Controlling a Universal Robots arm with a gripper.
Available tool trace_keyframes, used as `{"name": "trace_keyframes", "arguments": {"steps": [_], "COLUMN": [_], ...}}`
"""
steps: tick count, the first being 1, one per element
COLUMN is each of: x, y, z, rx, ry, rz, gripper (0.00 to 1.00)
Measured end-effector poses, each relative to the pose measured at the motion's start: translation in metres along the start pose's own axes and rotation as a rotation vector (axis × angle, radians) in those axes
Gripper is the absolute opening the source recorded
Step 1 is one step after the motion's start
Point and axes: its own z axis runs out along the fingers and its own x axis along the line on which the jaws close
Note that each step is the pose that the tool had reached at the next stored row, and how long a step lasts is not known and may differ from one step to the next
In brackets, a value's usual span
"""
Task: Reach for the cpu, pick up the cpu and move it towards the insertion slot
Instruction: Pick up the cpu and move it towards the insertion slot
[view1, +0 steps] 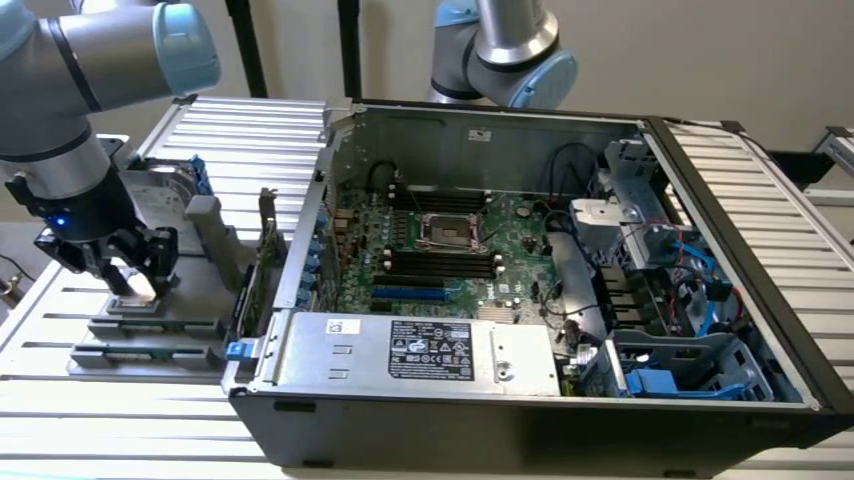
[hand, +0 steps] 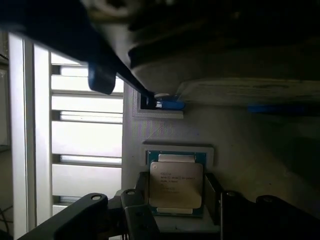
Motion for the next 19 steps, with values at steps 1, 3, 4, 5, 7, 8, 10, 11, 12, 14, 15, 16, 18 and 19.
{"name": "trace_keyframes", "arguments": {"steps": [1,3,4,5,7,8,10,11,12,14,15,16,18,19], "x": [-0.0001,-0.0002,-0.0002,-0.0002,-0.0004,-0.0004,-0.0004,-0.0004,-0.0005,-0.001,-0.0013,-0.0015,-0.0017,-0.0018], "y": [0.0,0.0,0.0,0.0,0.0001,0.0001,0.0001,0.0,0.0,0.0,0.0,0.0,0.0,-0.0001], "z": [0.0,0.0,0.0,0.0,0.0001,0.0001,0.0,0.0,-0.0001,0.0,0.0,-0.0001,0.0,0.0], "rx": [0.0,0.0,0.0,0.0,-0.0004,-0.0003,-0.0001,0.0,0.0001,0.0,0.0,0.0001,0.0,0.0001], "ry": [0.0,0.0,0.0,0.0,-0.0005,-0.0004,-0.0001,0.0,0.0001,0.0,0.0,0.0001,0.0,0.0], "rz": [0.0,0.0,0.0,0.0,0.0,0.0,0.0,0.0,0.0,0.0,0.0,0.0,0.0,0.0], "gripper": [0.53,0.53,0.53,0.53,0.53,0.55,0.62,0.62,0.62,0.62,0.62,0.62,0.62,0.62]}}
